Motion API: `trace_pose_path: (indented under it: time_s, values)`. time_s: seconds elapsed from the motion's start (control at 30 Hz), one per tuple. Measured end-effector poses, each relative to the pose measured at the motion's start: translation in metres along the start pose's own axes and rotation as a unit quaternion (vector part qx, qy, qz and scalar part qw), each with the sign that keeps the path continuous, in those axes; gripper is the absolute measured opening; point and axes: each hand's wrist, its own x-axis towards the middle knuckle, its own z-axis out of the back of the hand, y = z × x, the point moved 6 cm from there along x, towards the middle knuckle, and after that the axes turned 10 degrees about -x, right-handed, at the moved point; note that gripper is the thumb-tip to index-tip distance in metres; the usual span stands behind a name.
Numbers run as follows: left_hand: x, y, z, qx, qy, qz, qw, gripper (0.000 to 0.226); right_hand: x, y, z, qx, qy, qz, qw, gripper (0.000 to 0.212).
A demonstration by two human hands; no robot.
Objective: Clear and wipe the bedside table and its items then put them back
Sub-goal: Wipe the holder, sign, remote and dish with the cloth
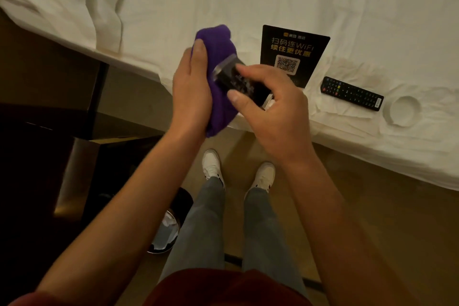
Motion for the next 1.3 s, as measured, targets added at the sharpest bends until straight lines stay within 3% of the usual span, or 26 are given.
trace_pose_path:
  time_s: [0.1,0.17,0.33,0.57,0.63,0.73,0.83,0.97,1.07,1.13,1.2,1.3]
  values:
    - [0.017,0.004,0.000,0.112,0.143,-0.015,0.983,0.036,-0.002,0.005,0.008,-0.074,0.078,0.034,0.994,0.041]
    - [0.021,0.005,-0.001,0.158,0.193,-0.041,0.968,0.034,-0.001,0.007,0.010,-0.124,0.111,0.046,0.985,0.041]
    - [0.016,0.011,-0.001,0.183,0.166,-0.088,0.965,0.032,0.000,0.007,0.010,-0.177,0.102,0.031,0.978,0.041]
    - [-0.002,0.031,0.003,0.224,0.137,-0.079,0.962,0.032,0.007,-0.007,0.009,-0.224,0.097,0.005,0.970,0.040]
    - [-0.008,0.038,0.003,0.223,0.140,-0.061,0.963,0.030,0.008,-0.009,0.012,-0.203,0.082,-0.005,0.976,0.049]
    - [-0.014,0.047,0.006,0.176,0.132,-0.027,0.975,0.030,0.010,-0.010,0.020,-0.165,0.044,-0.003,0.985,0.076]
    - [-0.019,0.058,0.007,0.014,0.116,0.089,0.989,0.031,0.008,-0.003,0.024,-0.114,-0.021,0.010,0.993,0.095]
    - [-0.037,0.075,-0.009,-0.195,0.107,0.272,0.936,0.044,0.004,0.006,0.014,-0.095,-0.079,0.043,0.991,0.087]
    - [-0.047,0.081,-0.015,-0.260,0.103,0.320,0.905,0.049,0.011,0.005,0.004,-0.119,-0.063,0.030,0.990,0.076]
    - [-0.047,0.079,-0.013,-0.272,0.103,0.307,0.906,0.041,0.018,0.002,0.002,-0.116,-0.060,0.015,0.991,0.072]
    - [-0.042,0.071,-0.005,-0.235,0.089,0.260,0.932,0.032,0.024,-0.004,0.008,-0.099,-0.071,0.007,0.992,0.068]
    - [-0.027,0.043,0.013,-0.085,0.050,0.099,0.990,0.022,0.031,-0.016,0.022,-0.080,-0.075,-0.003,0.994,0.066]
